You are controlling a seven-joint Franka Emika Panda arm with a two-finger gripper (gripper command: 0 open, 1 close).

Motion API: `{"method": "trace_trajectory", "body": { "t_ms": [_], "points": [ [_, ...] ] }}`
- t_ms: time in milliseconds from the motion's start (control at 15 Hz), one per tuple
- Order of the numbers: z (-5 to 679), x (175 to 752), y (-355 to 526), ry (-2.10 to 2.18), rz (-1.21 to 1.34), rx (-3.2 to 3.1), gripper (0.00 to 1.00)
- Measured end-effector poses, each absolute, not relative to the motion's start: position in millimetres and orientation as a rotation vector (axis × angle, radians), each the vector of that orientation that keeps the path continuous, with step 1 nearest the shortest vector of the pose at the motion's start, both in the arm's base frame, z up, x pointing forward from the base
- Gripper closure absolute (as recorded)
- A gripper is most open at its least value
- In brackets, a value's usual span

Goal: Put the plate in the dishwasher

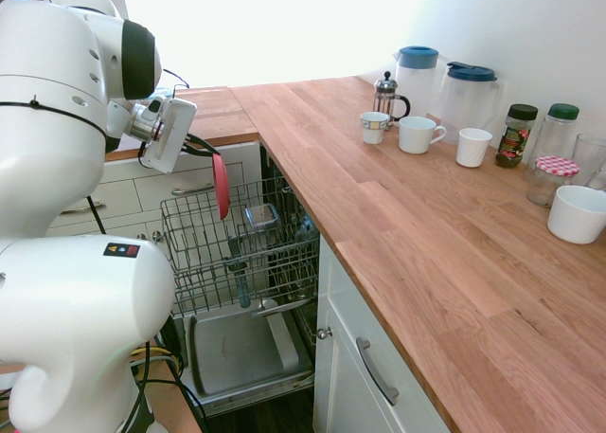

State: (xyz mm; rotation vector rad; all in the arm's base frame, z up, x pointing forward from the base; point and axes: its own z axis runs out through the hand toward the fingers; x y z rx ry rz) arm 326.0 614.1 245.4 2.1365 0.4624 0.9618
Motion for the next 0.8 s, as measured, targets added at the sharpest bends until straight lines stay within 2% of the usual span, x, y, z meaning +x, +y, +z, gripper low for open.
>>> {"method": "trace_trajectory", "body": {
  "t_ms": [800],
  "points": [
    [208.1,325.6,607.0,0.413,0.945,2.154,1.0]
  ]
}}
